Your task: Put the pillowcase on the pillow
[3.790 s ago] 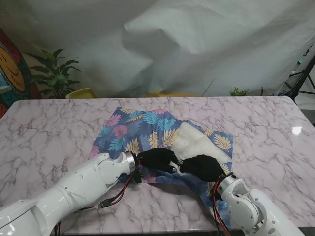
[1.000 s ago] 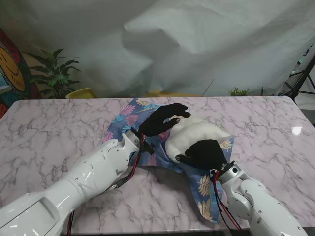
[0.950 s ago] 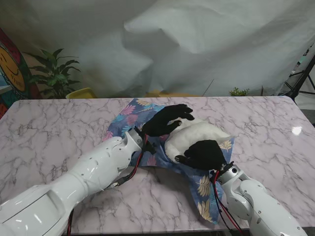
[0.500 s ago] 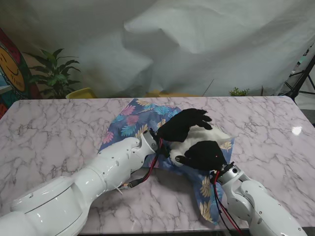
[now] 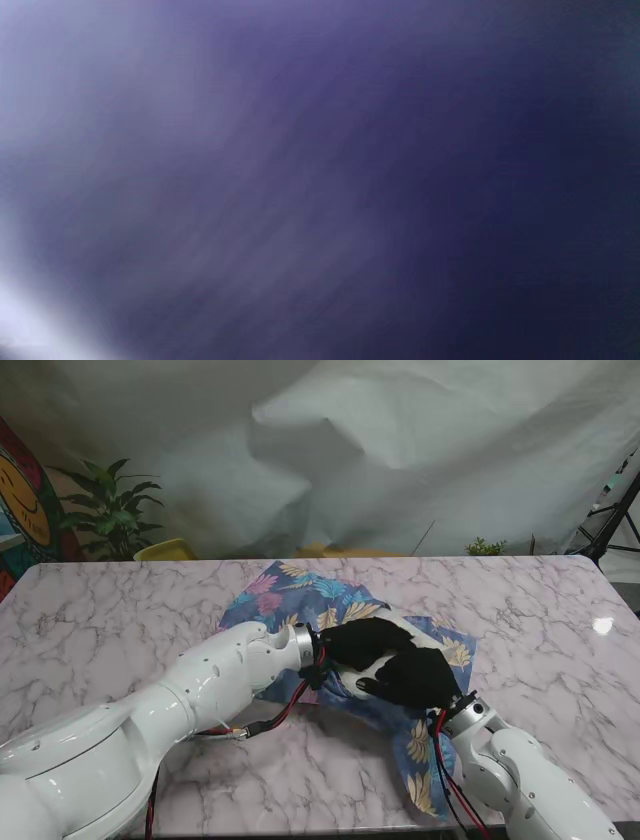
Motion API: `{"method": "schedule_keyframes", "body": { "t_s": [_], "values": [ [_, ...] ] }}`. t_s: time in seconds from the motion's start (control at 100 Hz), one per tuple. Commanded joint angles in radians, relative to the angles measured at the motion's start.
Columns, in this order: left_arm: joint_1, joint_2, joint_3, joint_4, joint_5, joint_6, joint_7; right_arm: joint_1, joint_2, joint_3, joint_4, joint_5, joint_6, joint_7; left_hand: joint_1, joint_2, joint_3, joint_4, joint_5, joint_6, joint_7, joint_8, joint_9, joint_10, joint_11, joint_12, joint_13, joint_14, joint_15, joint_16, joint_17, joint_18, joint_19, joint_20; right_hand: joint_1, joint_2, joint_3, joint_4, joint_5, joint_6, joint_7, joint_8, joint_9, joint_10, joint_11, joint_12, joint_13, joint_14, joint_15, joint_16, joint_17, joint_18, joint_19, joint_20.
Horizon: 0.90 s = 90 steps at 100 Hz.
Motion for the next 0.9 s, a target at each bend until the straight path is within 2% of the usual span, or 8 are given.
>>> {"method": "schedule_keyframes", "body": {
  "t_s": [0.0, 0.06, 0.19, 0.33, 0.52, 0.66, 0.73, 0.89],
  "values": [
    [-0.007, 0.001, 0.018, 0.050, 0.011, 0.000, -0.031, -0.009, -0.001, 0.018, -0.034, 0.004, 0.004, -0.005, -0.050, 0.017, -0.081, -0.046, 0.013, 0.049, 0.022, 0.000, 0.034, 0.121, 0.008, -0.001, 0.060, 0.102, 0.028, 0.021, -0.010, -0.037, 0.086, 0.048, -0.049, 0.041, -0.004, 0.007, 0.072, 0.001, 0.110, 0.030, 0.044, 0.046, 0.166, 0.018, -0.015, -0.513, 0.147, 0.084, 0.015, -0.016, 0.258, 0.007],
    [-0.011, -0.010, 0.026, 0.083, -0.017, -0.009, -0.067, -0.022, -0.001, 0.032, -0.047, 0.000, 0.013, -0.002, -0.062, 0.027, -0.093, -0.047, 0.042, 0.046, 0.055, 0.016, 0.067, 0.114, 0.025, 0.017, 0.098, 0.090, 0.037, 0.032, -0.015, -0.047, 0.145, 0.073, -0.050, 0.043, -0.004, 0.008, 0.072, 0.001, 0.109, 0.030, 0.044, 0.047, 0.166, 0.018, -0.015, -0.513, 0.147, 0.084, 0.015, -0.016, 0.258, 0.006],
    [-0.012, -0.016, 0.037, 0.107, -0.069, -0.016, -0.152, -0.043, 0.002, 0.060, -0.074, -0.019, 0.036, 0.004, -0.107, 0.091, -0.173, -0.040, 0.060, 0.049, 0.080, 0.029, 0.099, 0.123, 0.021, 0.028, 0.142, 0.111, 0.041, 0.055, 0.005, -0.029, 0.195, 0.090, -0.052, 0.045, -0.004, 0.009, 0.072, 0.001, 0.109, 0.031, 0.044, 0.047, 0.166, 0.017, -0.015, -0.513, 0.147, 0.084, 0.015, -0.015, 0.258, 0.005],
    [0.001, -0.008, 0.033, 0.112, -0.133, -0.018, -0.227, -0.056, 0.015, 0.075, -0.098, -0.088, 0.100, 0.003, -0.093, 0.251, -0.498, -0.017, 0.061, 0.056, 0.083, 0.032, 0.103, 0.129, 0.013, 0.040, 0.147, 0.120, 0.025, 0.077, 0.002, -0.019, 0.187, 0.083, -0.056, 0.052, -0.004, 0.011, 0.070, -0.012, 0.104, 0.031, 0.044, 0.042, 0.165, 0.017, -0.015, -0.513, 0.147, 0.084, 0.016, -0.019, 0.258, 0.003],
    [0.034, -0.012, 0.026, 0.132, -0.191, -0.070, -0.272, -0.030, 0.041, 0.048, -0.087, -0.231, 0.215, -0.064, -0.058, 0.231, -0.551, -0.036, 0.074, 0.043, 0.103, 0.044, 0.125, 0.125, 0.018, 0.044, 0.169, 0.116, 0.034, 0.084, 0.019, -0.028, 0.204, 0.091, -0.066, 0.072, -0.009, 0.017, 0.067, -0.040, 0.092, 0.034, 0.044, 0.028, 0.162, 0.015, -0.015, -0.513, 0.147, 0.084, 0.018, -0.038, 0.258, -0.003],
    [0.049, -0.036, 0.024, 0.181, -0.214, -0.123, -0.298, 0.014, 0.057, 0.020, -0.065, -0.311, 0.282, -0.108, -0.057, 0.220, -0.553, -0.044, 0.073, 0.036, 0.118, 0.053, 0.132, 0.122, 0.023, 0.045, 0.177, 0.113, 0.042, 0.088, 0.019, -0.042, 0.217, 0.097, -0.073, 0.097, -0.019, 0.028, 0.063, -0.080, 0.077, 0.043, 0.043, 0.004, 0.157, 0.013, -0.015, -0.513, 0.147, 0.084, 0.019, -0.062, 0.258, -0.020],
    [0.055, -0.036, 0.030, 0.181, -0.220, -0.130, -0.306, 0.024, 0.060, 0.025, -0.068, -0.316, 0.276, -0.072, -0.054, 0.222, -0.557, -0.043, 0.070, 0.038, 0.117, 0.052, 0.128, 0.122, 0.022, 0.044, 0.173, 0.112, 0.042, 0.089, 0.012, -0.047, 0.218, 0.098, -0.083, 0.115, -0.029, 0.032, 0.062, -0.100, 0.051, 0.043, 0.044, 0.007, 0.150, 0.001, -0.015, -0.513, 0.147, 0.084, 0.017, -0.076, 0.258, -0.052],
    [0.067, -0.012, 0.080, 0.135, -0.238, -0.134, -0.272, 0.030, 0.056, 0.074, -0.073, -0.228, 0.153, 0.163, -0.047, 0.220, -0.564, -0.040, 0.069, 0.033, 0.121, 0.053, 0.127, 0.117, 0.024, 0.043, 0.171, 0.106, 0.044, 0.089, 0.007, -0.058, 0.219, 0.098, -0.100, 0.174, -0.076, 0.011, 0.059, -0.107, -0.010, 0.008, 0.047, 0.055, 0.132, -0.072, -0.015, -0.513, 0.147, 0.084, 0.005, -0.079, 0.258, -0.175]
  ]
}}
